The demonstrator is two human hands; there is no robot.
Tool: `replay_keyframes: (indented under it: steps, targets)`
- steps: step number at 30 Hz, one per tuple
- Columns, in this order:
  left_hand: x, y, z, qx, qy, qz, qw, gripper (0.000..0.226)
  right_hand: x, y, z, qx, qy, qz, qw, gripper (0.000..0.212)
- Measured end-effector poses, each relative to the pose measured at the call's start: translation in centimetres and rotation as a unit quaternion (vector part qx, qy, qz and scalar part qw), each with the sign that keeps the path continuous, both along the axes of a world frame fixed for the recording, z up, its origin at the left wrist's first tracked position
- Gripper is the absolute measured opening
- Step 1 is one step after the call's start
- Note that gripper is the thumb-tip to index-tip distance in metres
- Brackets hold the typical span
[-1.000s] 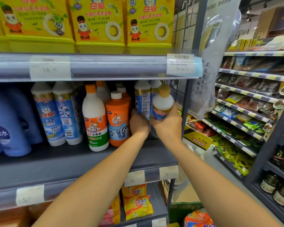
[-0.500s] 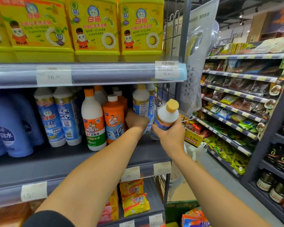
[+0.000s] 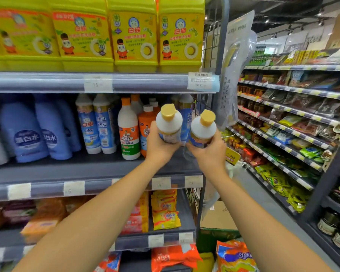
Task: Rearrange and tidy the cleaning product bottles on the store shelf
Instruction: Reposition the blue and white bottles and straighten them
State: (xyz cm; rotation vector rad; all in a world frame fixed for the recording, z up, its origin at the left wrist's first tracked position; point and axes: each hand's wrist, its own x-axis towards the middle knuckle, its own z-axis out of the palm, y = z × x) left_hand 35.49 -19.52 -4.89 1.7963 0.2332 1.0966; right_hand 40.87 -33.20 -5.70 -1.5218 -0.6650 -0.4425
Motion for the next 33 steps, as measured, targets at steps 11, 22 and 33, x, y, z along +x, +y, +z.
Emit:
replay_keyframes:
  steps: [11,22,33]
  targets:
    - [-12.0,4.2,0.8,-0.028,-0.003,0.035,0.999,0.081,-7.4,3.4,2.8,-0.016,0.01,0.143,0.989,0.059]
    - [-23.9,11.7,-0.2,-0.119,0.065,-0.014,0.991,0.039,-13.5,9.0,3.0,-0.073,0.067,0.301,0.949,0.039]
    - [-25.2,18.6,0.4,-0.167,0.16,-0.057,0.971,0.022,-14.1,17.2,2.8,-0.099,0.17,0.255,0.947,0.029]
